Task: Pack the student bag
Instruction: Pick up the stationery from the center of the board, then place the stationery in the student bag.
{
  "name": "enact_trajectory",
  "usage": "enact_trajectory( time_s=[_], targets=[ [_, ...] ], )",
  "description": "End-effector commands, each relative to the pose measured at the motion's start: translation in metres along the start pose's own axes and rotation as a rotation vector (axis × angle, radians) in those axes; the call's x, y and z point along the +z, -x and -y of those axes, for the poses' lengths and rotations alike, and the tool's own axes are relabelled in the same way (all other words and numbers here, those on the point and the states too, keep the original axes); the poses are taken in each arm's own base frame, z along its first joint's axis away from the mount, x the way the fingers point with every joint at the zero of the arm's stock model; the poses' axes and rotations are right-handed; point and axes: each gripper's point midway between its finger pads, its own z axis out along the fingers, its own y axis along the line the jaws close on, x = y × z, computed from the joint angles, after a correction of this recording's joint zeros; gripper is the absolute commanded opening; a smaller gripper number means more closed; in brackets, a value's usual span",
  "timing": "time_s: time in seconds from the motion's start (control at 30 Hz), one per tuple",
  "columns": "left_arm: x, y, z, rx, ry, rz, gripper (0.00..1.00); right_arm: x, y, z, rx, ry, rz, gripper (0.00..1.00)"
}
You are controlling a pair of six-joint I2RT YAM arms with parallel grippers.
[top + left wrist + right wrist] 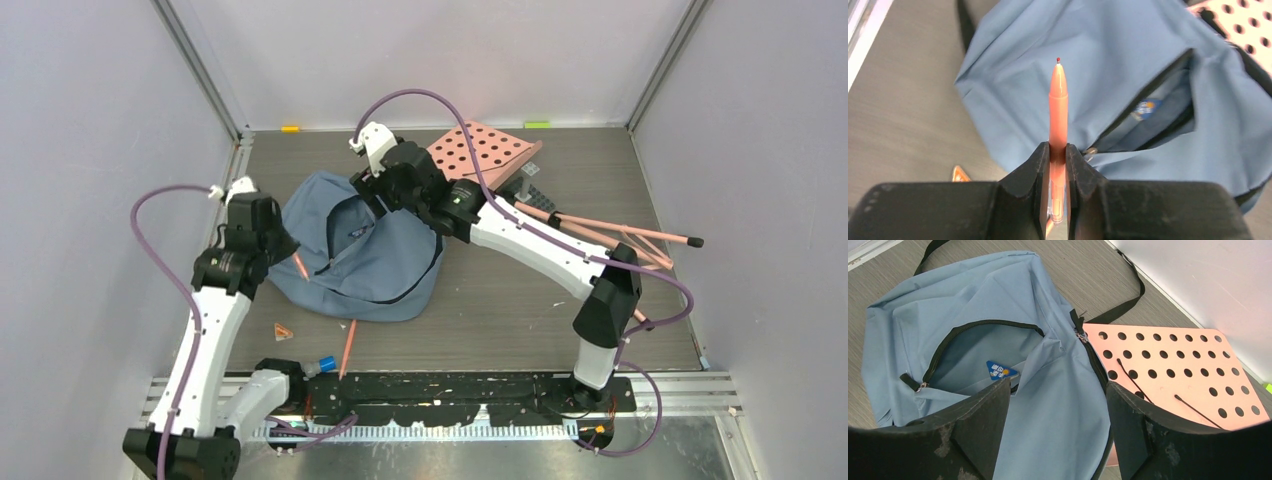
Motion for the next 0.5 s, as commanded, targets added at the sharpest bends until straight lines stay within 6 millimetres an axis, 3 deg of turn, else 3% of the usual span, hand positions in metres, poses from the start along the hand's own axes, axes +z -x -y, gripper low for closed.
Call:
enact_trajectory(
  time_s=[0.0,0.13,0.27,0.47],
  targets=[
    [0.002,0.037,0.064,0.203,-0.242,0.093,0.0,-0.023,0.032,0.017,0.054,-0.042,0.098,0.76],
    [0.014,0.039,0.111,0.29,-0.381,0.064,0.0,-0.032,0.037,0.022,0.062,-0.053,0.126,0.76],
    [0.012,0.045,0.157,0.41,-0.487,0.13,0.0,-0.04,0.034,0.029,0.077,-0.073,0.129,0.76],
    [0.031,0.051,0.189,0.582,-0.517,0.175,0.0,-0.047,0.026,0.039,0.123,-0.093,0.122,0.76]
  ],
)
